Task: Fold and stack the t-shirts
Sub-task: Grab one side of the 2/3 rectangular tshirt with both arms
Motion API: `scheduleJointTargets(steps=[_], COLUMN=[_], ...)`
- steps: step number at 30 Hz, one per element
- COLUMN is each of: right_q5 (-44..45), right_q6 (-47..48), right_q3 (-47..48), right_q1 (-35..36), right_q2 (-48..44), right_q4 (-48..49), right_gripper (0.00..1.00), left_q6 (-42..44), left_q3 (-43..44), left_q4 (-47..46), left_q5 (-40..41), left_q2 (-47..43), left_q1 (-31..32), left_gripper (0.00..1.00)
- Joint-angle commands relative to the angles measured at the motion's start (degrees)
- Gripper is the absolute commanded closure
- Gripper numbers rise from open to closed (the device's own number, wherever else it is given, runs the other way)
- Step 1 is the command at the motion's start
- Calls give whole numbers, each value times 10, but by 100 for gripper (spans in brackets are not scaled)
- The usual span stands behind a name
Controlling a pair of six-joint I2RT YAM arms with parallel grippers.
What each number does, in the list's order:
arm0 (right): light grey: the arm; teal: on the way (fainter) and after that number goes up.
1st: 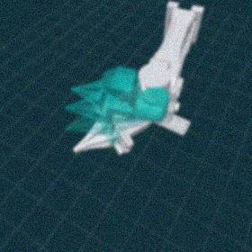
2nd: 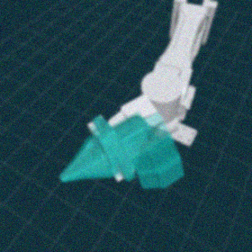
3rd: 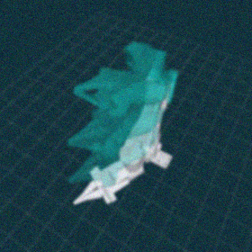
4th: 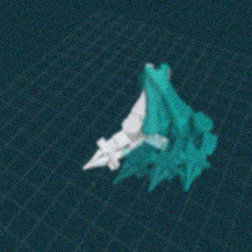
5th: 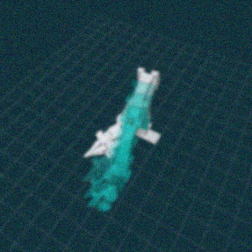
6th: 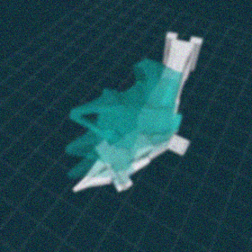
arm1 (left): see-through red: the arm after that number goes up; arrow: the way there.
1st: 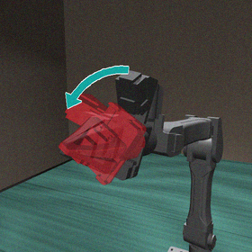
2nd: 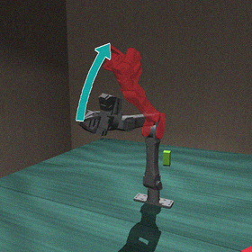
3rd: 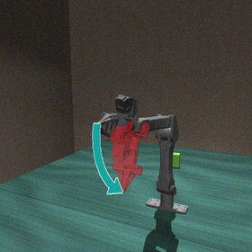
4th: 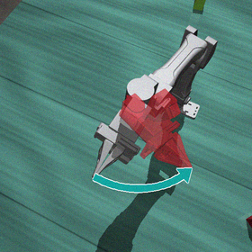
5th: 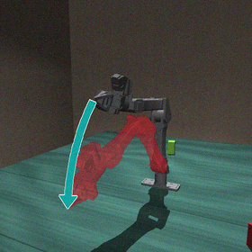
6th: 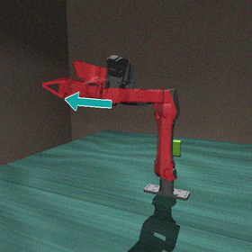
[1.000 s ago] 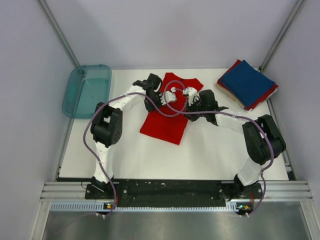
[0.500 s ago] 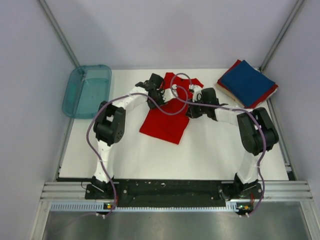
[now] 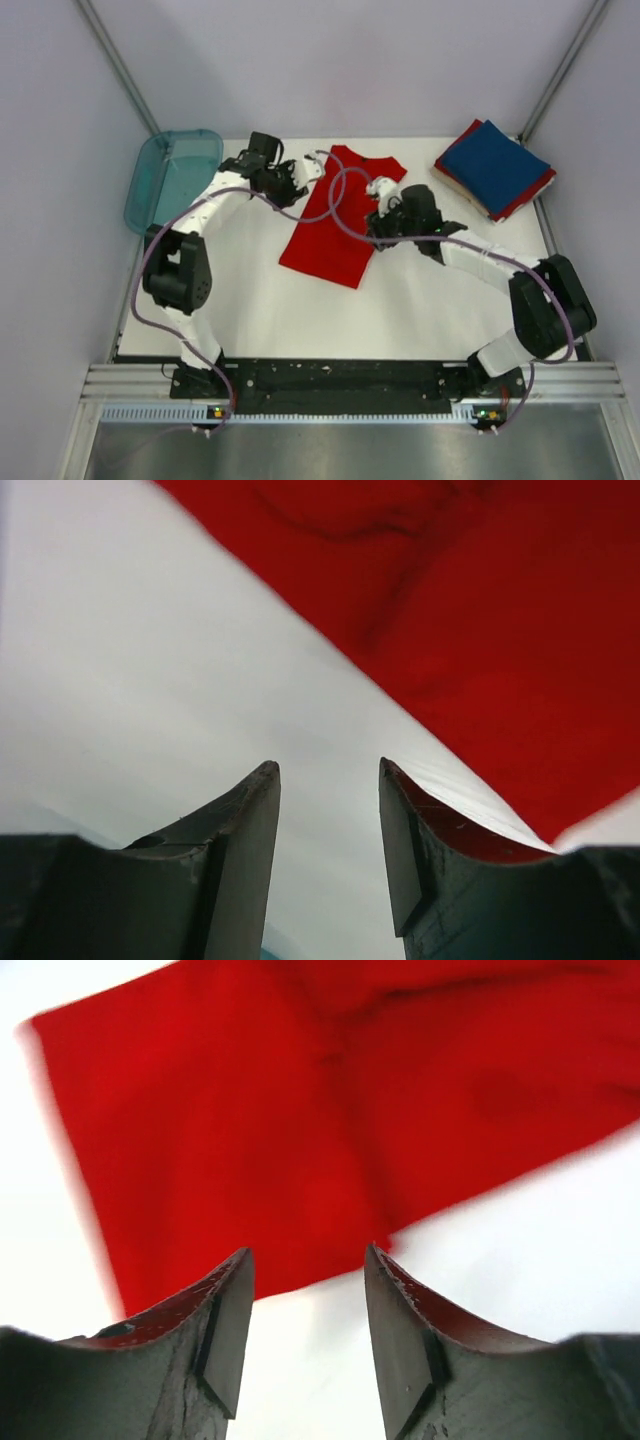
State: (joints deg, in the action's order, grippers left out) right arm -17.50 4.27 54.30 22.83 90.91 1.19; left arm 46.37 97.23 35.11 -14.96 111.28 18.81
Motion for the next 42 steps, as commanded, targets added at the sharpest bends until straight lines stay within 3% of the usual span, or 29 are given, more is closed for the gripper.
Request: scheduleJointTargets(steps=[1,6,14,19,22,26,34,37,38,41,42], right_q5=[14,78,132,153,160,172,189,187,185,178,177], right_q6=[148,187,216,225,225,218,205,203,202,197,197], right_q3=[-81,-95,-35,-17,-18,-17,-14,-19,-21,-28,-31], right_q1=[134,222,264,281,281,281,279,275,273,269,269], right_q2=[-86,-74,19,54,56,59,57,49,45,30,24], right_q4=[-40,-84,-135,-157,-157,-154,-141,-135,-133,-126,-124], right_gripper=[49,44,45,50,58,76,100,100,100,100,100], left_q6=[171,286,297,315,326,317,308,306,304,296,285], left_q3=[-174,-279,-321,-331,-339,-340,-339,-336,-334,-325,-323], left_q4=[65,87,37,65,73,58,43,41,42,44,45], left_q5=[-168,-178,-118,-90,-61,-29,-49,-39,-37,-29,-24], left_q2=[-135,-162,-121,-103,-91,-76,-69,-65,-63,-58,-59], left_q1=[12,14,31,46,50,53,67,71,71,72,72], left_gripper=[49,44,41,40,40,40,41,49,58,100,100])
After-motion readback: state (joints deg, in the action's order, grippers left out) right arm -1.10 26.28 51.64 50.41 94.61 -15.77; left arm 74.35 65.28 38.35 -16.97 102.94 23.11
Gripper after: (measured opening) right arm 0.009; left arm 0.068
